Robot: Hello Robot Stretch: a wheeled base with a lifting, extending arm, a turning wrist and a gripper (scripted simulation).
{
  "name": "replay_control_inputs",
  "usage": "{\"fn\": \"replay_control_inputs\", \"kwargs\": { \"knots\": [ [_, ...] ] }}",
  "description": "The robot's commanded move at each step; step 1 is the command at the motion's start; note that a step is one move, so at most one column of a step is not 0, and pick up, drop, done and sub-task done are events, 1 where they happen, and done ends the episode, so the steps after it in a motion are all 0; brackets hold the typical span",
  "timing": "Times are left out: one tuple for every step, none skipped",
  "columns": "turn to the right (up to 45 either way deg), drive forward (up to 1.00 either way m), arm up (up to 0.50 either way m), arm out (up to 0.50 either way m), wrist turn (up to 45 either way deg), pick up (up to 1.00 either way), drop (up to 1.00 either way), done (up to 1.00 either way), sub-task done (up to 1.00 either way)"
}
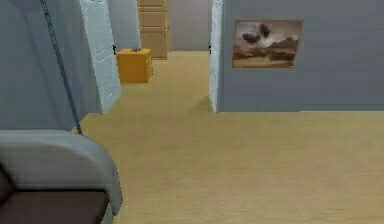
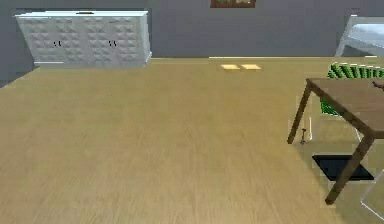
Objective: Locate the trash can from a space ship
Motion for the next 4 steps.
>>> {"fn": "replay_control_inputs", "kwargs": {
  "knots": [
    [0.0, 1.0, 0.0, 0.0, 0.0, 0.0, 0.0, 0.0, 0.0],
    [-3.0, 0.0, 0.0, 0.0, 0.0, 0.0, 0.0, 0.0, 0.0],
    [0.0, 0.45, 0.0, 0.0, 0.0, 0.0, 0.0, 0.0, 0.0],
    [0.0, 1.0, 0.0, 0.0, 0.0, 0.0, 0.0, 0.0, 0.0]
  ]
}}
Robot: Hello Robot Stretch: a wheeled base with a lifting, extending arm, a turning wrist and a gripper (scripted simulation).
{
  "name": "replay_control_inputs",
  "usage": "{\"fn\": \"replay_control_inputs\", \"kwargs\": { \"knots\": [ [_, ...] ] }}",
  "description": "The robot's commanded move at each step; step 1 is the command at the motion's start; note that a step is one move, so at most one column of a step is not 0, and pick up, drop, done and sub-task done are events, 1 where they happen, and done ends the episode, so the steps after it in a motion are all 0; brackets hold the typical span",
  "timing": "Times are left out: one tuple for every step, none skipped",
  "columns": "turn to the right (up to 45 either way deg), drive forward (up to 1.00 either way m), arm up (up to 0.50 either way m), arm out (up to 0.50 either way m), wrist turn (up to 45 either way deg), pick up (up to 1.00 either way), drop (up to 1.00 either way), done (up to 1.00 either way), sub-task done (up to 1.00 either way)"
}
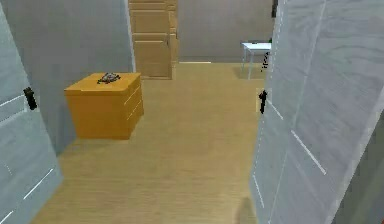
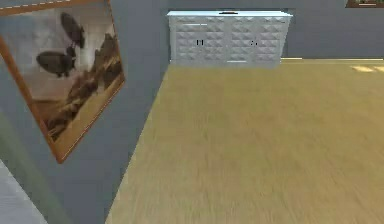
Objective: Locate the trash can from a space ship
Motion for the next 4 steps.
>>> {"fn": "replay_control_inputs", "kwargs": {
  "knots": [
    [0.0, 1.0, 0.0, 0.0, 0.0, 0.0, 0.0, 0.0, 0.0],
    [-9.0, 0.0, 0.0, 0.0, 0.0, 0.0, 0.0, 0.0, 0.0],
    [0.0, 0.3, 0.0, 0.0, 0.0, 0.0, 0.0, 0.0, 0.0],
    [9.0, 0.0, 0.0, 0.0, 0.0, 0.0, 0.0, 0.0, 0.0]
  ]
}}
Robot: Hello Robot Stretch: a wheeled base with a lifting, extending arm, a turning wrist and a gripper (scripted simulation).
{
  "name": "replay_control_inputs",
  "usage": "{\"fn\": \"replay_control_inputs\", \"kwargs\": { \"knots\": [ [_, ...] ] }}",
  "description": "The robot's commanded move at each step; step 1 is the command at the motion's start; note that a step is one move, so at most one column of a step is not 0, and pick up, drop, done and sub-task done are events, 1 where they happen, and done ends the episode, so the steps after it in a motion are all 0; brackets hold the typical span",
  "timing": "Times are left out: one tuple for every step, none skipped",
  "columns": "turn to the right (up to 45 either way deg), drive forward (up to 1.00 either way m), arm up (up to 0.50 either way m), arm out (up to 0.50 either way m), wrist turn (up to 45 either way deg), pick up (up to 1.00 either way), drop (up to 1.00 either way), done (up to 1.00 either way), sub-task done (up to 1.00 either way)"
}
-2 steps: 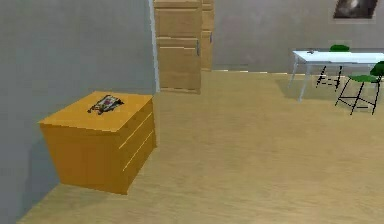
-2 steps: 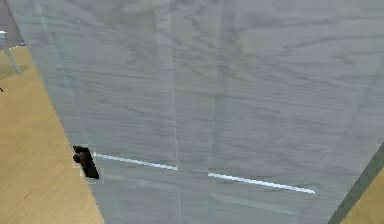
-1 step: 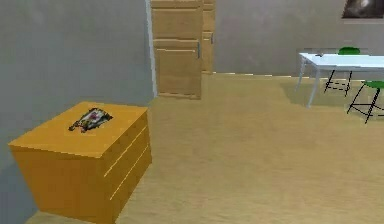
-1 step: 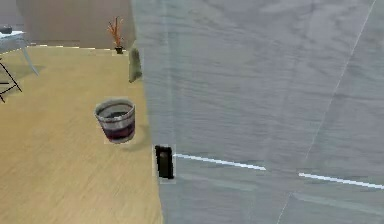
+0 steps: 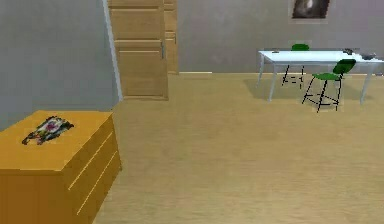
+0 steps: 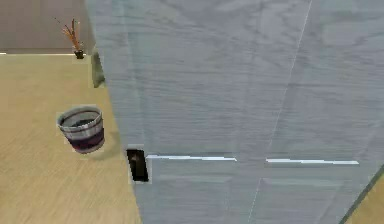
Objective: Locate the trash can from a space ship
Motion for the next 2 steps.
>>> {"fn": "replay_control_inputs", "kwargs": {
  "knots": [
    [0.0, 1.0, 0.0, 0.0, 0.0, 0.0, 0.0, 0.0, 0.0],
    [0.0, 1.0, 0.0, 0.0, 0.0, 0.0, 0.0, 0.0, 0.0]
  ]
}}
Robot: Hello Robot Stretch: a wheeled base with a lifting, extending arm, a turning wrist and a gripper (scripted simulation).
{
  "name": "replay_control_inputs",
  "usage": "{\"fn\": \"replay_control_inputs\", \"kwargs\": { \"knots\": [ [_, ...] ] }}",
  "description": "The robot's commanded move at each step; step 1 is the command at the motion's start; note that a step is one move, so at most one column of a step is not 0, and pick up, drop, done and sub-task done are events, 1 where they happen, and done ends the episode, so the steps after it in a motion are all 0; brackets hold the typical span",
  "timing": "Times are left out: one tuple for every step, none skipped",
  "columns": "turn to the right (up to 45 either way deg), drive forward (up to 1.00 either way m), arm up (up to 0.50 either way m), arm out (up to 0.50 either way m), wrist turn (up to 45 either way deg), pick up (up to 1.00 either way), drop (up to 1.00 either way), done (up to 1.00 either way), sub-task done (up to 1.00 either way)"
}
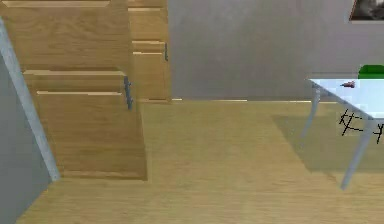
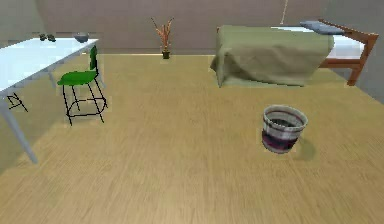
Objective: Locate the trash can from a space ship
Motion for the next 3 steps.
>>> {"fn": "replay_control_inputs", "kwargs": {
  "knots": [
    [0.0, 1.0, 0.0, 0.0, 0.0, 0.0, 0.0, 0.0, 0.0],
    [0.0, 0.85, 0.0, 0.0, 0.0, 0.0, 0.0, 0.0, 0.0],
    [-36.0, 0.0, 0.0, 0.0, 0.0, 0.0, 0.0, 0.0, 0.0]
  ]
}}
